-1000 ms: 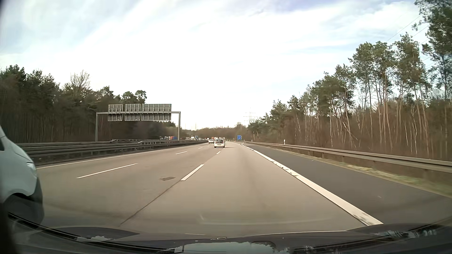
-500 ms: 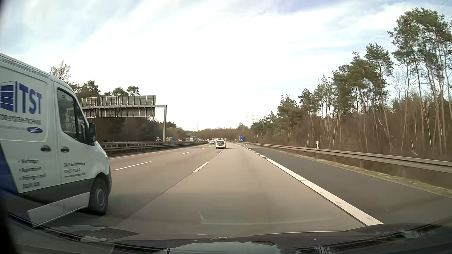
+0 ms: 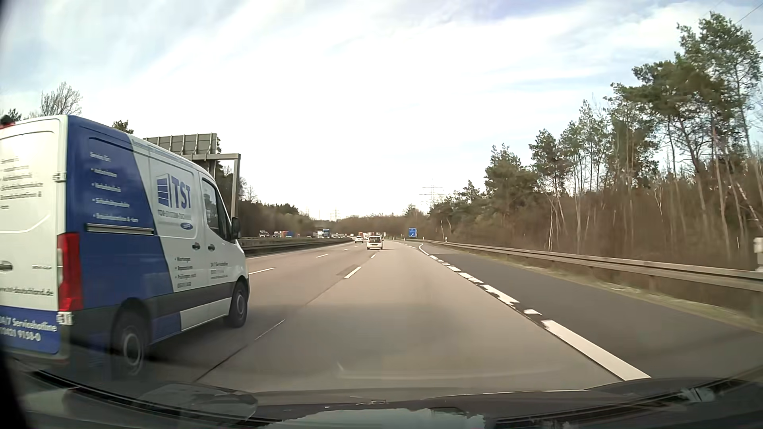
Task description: Follow the waypoints while adhering to traffic rules and regulations
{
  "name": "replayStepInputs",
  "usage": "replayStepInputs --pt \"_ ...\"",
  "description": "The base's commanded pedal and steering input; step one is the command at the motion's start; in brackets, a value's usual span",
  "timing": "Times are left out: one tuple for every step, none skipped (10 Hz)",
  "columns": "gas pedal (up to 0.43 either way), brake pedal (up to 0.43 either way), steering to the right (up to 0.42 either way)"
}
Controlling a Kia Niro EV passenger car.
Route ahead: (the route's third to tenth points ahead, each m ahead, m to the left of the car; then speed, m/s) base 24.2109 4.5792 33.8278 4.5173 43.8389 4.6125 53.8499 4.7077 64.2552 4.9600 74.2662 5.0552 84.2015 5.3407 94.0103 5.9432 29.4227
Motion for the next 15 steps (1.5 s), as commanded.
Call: replayStepInputs --pt "0.189 0.000 -0.005" --pt "0.177 0.000 -0.005" --pt "0.177 0.000 -0.005" --pt "0.177 0.000 -0.004" --pt "0.177 0.000 -0.004" --pt "0.177 0.000 -0.004" --pt "0.177 0.000 -0.004" --pt "0.169 0.000 -0.004" --pt "0.169 0.000 -0.004" --pt "0.169 0.000 -0.004" --pt "0.169 0.000 -0.004" --pt "0.169 0.000 -0.004" --pt "0.169 0.000 -0.004" --pt "0.169 0.000 -0.004" --pt "0.169 0.000 -0.004"
